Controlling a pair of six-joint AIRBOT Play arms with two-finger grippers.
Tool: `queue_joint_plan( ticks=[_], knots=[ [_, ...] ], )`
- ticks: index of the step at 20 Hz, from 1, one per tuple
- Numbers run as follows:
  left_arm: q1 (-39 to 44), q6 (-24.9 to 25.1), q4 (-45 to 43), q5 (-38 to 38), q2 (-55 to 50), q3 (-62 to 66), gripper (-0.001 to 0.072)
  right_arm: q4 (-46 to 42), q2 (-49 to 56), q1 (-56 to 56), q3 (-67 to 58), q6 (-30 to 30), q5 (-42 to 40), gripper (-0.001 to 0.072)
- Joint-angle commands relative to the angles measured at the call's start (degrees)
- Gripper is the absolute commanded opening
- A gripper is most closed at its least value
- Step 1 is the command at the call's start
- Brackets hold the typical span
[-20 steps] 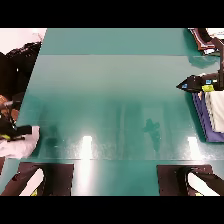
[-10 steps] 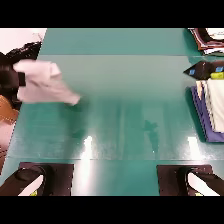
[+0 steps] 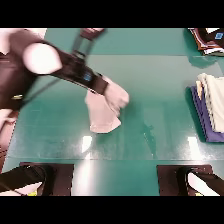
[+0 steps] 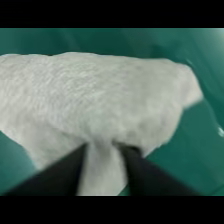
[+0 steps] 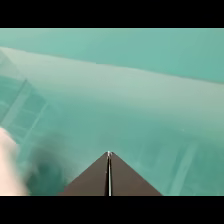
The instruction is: Fold the shirts.
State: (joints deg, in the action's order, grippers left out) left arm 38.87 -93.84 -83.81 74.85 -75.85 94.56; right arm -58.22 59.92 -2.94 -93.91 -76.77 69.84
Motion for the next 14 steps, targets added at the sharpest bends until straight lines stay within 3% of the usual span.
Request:
queue_joint_plan(
  ticks=[1, 5, 8, 11, 14],
  knots=[
    [1.5, 4.2, 6.8, -1.4, -6.9, 0.4, 0.0523, -0.3, 0.0, 0.0, -1.4, 0.0, 1.8, 0.0015],
    [-6.3, 4.3, 4.1, 3.4, -6.2, 0.3, 0.0523, -0.4, 0.0, 0.0, -1.4, 0.0, 2.4, 0.0015],
    [-13.7, 4.3, 5.8, 2.1, -6.2, -3.3, 0.0523, -0.4, 0.1, 0.0, -1.3, 0.0, 2.4, 0.0015],
    [-18.6, 4.7, 13.5, -3.6, -6.8, -12.8, 0.0523, -0.4, 0.1, 0.0, -1.3, 0.0, 2.4, 0.0015],
    [-19.4, 10.6, 23.9, -9.2, -8.9, -23.2, 0.0523, -0.3, 0.1, 0.0, -1.3, -0.1, 2.4, 0.0015]
  ],
)
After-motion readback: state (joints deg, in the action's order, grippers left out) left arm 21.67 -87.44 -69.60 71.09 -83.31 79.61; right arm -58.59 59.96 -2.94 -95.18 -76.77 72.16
